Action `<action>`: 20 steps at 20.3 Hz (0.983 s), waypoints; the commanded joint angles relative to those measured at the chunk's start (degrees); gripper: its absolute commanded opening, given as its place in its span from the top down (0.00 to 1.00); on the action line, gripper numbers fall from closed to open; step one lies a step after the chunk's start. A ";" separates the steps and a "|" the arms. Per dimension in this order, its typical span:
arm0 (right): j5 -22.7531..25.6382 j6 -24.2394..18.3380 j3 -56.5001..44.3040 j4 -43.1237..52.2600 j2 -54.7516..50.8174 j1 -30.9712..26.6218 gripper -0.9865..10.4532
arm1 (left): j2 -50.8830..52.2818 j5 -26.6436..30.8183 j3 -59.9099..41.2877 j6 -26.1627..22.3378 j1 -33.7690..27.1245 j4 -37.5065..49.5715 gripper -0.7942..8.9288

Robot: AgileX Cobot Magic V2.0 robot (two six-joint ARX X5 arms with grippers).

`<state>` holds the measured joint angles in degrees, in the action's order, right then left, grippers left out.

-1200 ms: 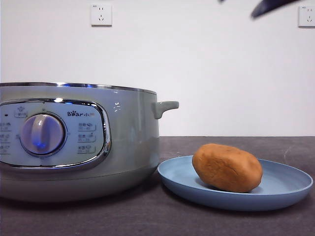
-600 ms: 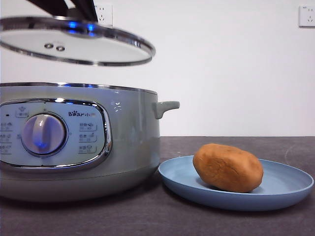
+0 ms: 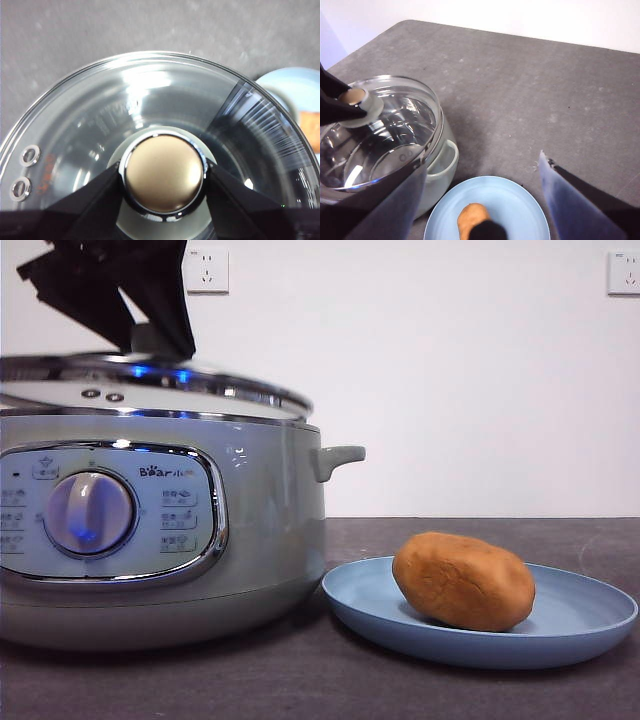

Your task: Take the potato out from the steamer,put the potato on the plate,close the lid

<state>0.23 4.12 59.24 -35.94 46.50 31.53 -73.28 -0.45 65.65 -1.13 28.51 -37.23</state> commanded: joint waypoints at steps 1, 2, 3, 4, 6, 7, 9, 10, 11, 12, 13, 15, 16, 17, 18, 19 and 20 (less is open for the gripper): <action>0.20 0.61 0.17 0.35 0.00 -0.04 0.58 | 0.72 0.04 -0.76 0.96 0.00 3.34 0.93; 0.20 0.61 0.17 0.35 0.00 -0.04 0.58 | 0.72 0.04 -1.03 0.96 0.00 3.45 0.93; 0.20 0.63 0.17 0.35 0.00 -0.04 0.58 | 0.72 0.04 -1.36 0.96 0.00 3.67 0.93; 0.20 0.63 0.17 0.33 0.00 -0.04 0.58 | 0.72 0.02 -1.70 0.96 0.00 4.04 0.93; 0.20 0.76 0.17 0.31 -0.02 -0.04 0.58 | 0.70 -0.04 -2.27 1.05 0.00 4.74 0.93; 0.17 0.96 0.17 0.31 -0.02 -0.04 0.58 | 0.70 -0.13 -2.56 1.18 0.02 5.09 0.93; 0.15 1.01 0.17 0.26 -0.02 -0.04 0.58 | 0.70 -0.98 -2.80 1.38 0.00 4.63 0.93; 0.15 0.98 0.17 0.26 -0.02 -0.04 0.58 | 0.70 -1.90 -2.82 1.88 0.00 4.15 0.93; 0.15 1.01 0.17 0.26 -0.02 -0.04 0.58 | 0.70 -2.93 -2.82 2.34 0.00 3.69 0.93; 0.15 1.01 0.17 0.26 -0.02 -0.04 0.58 | 0.70 -3.45 -2.82 2.49 0.00 3.26 0.93; 0.15 0.98 0.17 0.28 -0.02 -0.04 0.58 | 0.70 -3.87 -2.82 2.49 0.00 2.71 0.93; 0.15 0.98 0.17 0.28 -0.02 -0.04 0.58 | 0.70 -4.28 -2.82 2.49 0.02 1.99 0.93; 0.15 1.01 0.17 0.28 -0.02 -0.04 0.58 | 0.70 -4.52 -2.82 2.49 0.02 1.73 0.93; 0.15 0.98 0.17 0.28 -0.02 -0.04 0.58 | 0.70 -4.50 -2.82 2.49 0.02 1.42 0.93; 0.15 0.98 0.17 0.28 -0.02 -0.04 0.58 | 0.70 -4.26 -2.82 2.47 0.04 1.11 0.93; 0.15 0.98 0.17 0.28 -0.02 -0.04 0.59 | 0.70 -3.98 -2.82 2.45 0.02 0.74 0.93; 0.15 0.98 0.17 0.28 -0.02 -0.04 0.59 | 0.70 -3.61 -2.82 2.43 0.00 0.50 0.93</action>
<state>0.23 4.56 59.24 -35.99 46.50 31.53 -72.90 -4.01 63.22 0.75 28.51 -36.01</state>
